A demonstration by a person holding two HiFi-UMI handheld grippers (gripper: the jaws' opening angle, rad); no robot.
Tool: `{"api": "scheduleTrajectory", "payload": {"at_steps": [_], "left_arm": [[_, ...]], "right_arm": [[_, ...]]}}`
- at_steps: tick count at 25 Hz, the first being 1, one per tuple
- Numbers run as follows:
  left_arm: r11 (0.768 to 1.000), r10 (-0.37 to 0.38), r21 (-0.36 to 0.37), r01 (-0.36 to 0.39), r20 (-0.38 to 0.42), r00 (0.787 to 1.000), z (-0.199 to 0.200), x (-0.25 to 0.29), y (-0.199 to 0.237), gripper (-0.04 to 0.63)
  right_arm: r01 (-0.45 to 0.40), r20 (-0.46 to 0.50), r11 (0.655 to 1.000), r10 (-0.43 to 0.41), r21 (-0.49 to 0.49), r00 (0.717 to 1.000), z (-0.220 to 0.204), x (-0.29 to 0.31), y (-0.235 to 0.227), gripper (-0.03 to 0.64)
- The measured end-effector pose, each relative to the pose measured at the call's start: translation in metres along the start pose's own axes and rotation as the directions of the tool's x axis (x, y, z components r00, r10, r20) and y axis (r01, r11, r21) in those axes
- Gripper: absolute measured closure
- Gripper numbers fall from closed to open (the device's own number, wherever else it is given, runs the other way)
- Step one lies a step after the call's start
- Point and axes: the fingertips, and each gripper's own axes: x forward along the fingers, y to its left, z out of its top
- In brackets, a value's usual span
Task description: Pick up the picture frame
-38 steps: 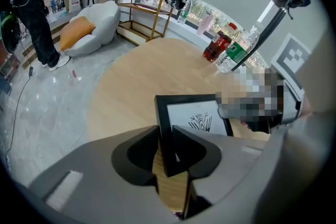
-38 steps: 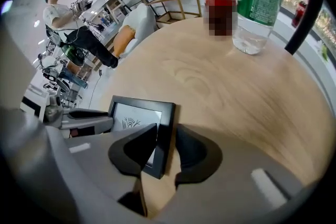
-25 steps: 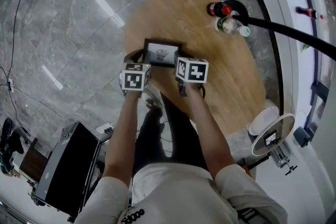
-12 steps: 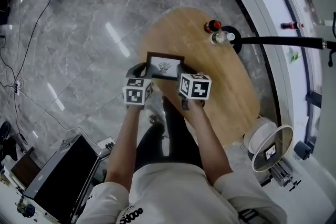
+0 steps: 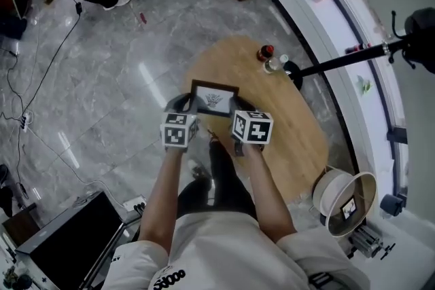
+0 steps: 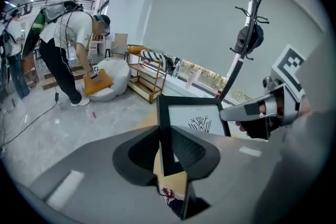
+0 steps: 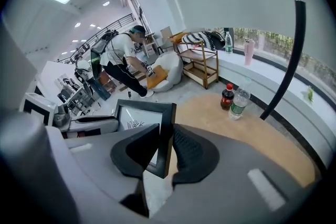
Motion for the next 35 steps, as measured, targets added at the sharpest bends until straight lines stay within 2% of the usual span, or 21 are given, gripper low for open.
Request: {"api": "scheduleTrajectory", "payload": {"at_steps": [4,12,21,24,29,35], "left_arm": [[1.000,0.012,0.025,-0.013,0.058,0.998,0.017,-0.032,-0.005,0.517],[0.999,0.047,0.021,-0.050,0.125,0.991,0.031,-0.091,-0.007,0.517],[0.998,0.054,0.016,-0.059,0.225,0.973,0.065,-0.143,-0.014,0.518],[0.998,0.046,0.034,-0.058,0.277,0.960,0.073,-0.165,-0.022,0.518],[0.995,0.053,0.058,-0.082,0.385,0.921,0.095,-0.207,-0.035,0.518],[0.991,0.049,0.088,-0.098,0.444,0.895,0.107,-0.246,-0.047,0.518]], "right_arm": [[-0.007,0.050,1.000,0.008,-0.024,0.999,0.008,-0.026,0.020,0.532],[-0.036,0.111,0.995,0.046,-0.088,0.993,0.020,-0.072,0.061,0.534],[-0.046,0.200,0.987,0.077,-0.156,0.977,0.044,-0.125,0.096,0.535],[-0.044,0.235,0.982,0.086,-0.181,0.968,0.047,-0.147,0.107,0.535],[-0.072,0.302,0.974,0.137,-0.216,0.944,0.058,-0.186,0.127,0.535],[-0.086,0.360,0.964,0.176,-0.251,0.916,0.063,-0.222,0.146,0.535]]}}
